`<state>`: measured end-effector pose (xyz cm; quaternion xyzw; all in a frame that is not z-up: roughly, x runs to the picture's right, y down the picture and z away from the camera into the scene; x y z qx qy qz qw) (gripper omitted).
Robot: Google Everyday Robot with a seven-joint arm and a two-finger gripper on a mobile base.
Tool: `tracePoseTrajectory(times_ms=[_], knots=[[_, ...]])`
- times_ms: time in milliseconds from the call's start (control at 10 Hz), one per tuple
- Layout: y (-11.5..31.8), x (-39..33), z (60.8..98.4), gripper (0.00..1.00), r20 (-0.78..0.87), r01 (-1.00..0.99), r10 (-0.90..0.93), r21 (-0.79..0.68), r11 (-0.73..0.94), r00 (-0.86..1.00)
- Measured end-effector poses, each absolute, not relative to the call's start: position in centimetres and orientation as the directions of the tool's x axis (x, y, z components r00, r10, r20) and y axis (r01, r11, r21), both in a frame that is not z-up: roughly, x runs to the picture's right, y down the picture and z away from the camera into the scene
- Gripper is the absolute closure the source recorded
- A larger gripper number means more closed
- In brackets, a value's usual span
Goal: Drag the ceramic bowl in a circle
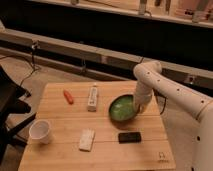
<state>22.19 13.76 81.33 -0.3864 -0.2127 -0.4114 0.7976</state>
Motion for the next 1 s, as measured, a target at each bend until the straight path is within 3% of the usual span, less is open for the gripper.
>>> tracePoseTrajectory(times_ms=[500, 1000], knots=[[14.0, 28.2, 82.9, 1.0, 0.616, 0.746, -0.422, -0.513, 0.426, 0.665], [9.8, 24.3, 84.7, 1.0, 0.62, 0.797, -0.502, -0.48, 0.366, 0.603]])
